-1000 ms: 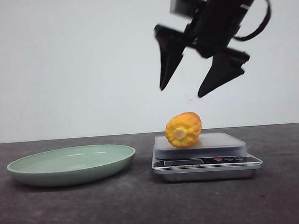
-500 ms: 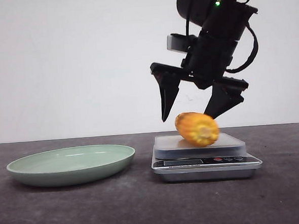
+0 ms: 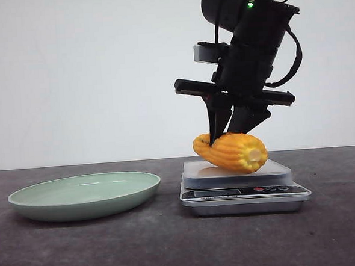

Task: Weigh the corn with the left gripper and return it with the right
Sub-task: 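Grasp the corn cob with the right gripper and lift it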

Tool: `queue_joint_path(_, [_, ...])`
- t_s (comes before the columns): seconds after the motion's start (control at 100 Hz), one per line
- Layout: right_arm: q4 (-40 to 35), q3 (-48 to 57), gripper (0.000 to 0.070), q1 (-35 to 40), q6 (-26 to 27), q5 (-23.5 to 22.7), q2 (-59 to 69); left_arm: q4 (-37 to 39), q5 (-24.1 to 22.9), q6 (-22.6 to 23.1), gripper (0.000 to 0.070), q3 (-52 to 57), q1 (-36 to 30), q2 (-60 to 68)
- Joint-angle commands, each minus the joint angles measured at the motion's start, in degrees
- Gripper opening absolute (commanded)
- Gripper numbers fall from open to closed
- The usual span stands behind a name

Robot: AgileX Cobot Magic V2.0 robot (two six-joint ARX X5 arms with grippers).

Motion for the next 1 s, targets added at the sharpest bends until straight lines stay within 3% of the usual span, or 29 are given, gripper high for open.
queue_joint_path(0.0, [0.3,1.8,0.0000,0.5,-1.0,0.3,-2.1,-2.1,-0.2,0.4,0.0347,0.7,-0.3,0.3])
queue_joint_path(0.24, [-4.5,7.1,0.0000,2.4,-6.6,-0.2,-11.6,-2.1,-0.2,0.3,0.0347,0.7,-0.3,0.3])
queue_joint_path(0.45, [-9.8,17.8,0.0000,6.6,-8.0,-0.1,-12.3,-2.1,-0.2,0.3,0.0347,0.7,-0.3,0.3])
queue_joint_path(0.99, [-6.6,29.4,0.0000,17.0,-5.0,-0.1,8.2,-2.1,-0.2,-0.3,0.0347,0.7,-0.3,0.3])
